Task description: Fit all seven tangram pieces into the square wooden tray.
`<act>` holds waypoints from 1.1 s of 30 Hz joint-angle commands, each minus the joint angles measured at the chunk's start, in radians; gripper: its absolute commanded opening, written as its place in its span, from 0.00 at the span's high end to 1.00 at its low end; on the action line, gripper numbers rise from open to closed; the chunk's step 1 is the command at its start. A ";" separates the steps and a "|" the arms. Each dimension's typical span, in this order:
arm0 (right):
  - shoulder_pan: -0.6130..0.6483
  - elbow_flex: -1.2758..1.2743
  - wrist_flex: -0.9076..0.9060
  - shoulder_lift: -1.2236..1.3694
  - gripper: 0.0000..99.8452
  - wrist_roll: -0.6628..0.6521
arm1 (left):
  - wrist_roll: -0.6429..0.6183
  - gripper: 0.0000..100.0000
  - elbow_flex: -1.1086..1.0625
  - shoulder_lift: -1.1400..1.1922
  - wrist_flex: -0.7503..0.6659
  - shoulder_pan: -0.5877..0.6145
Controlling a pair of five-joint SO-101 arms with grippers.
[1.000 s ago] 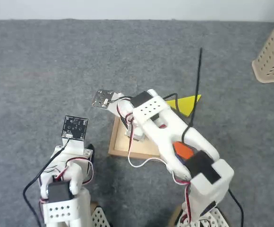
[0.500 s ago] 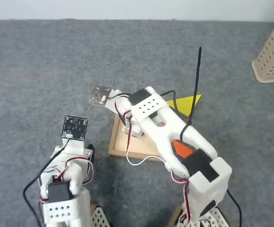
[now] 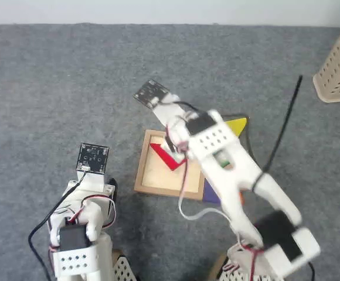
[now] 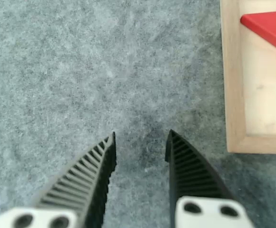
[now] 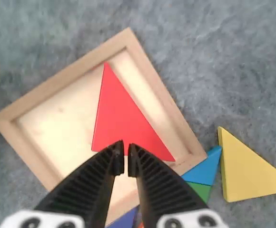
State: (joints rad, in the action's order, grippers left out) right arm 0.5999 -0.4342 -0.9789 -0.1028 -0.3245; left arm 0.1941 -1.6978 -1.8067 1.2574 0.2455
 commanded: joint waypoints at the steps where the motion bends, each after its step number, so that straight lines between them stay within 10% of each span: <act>1: -0.016 -0.106 0.108 -0.099 0.99 0.020 | 0.002 0.83 0.012 -0.018 0.006 -0.002; 19: -0.114 0.144 0.145 0.363 0.99 0.026 | 0.002 0.83 0.012 -0.018 0.006 -0.002; 33: -0.223 0.149 -0.116 -0.073 0.93 0.009 | 0.002 0.83 0.012 -0.018 0.006 -0.002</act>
State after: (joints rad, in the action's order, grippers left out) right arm 0.4588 -0.3191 -1.0464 -0.0307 -0.3092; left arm 0.1941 -1.6978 -1.8067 1.2574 0.2455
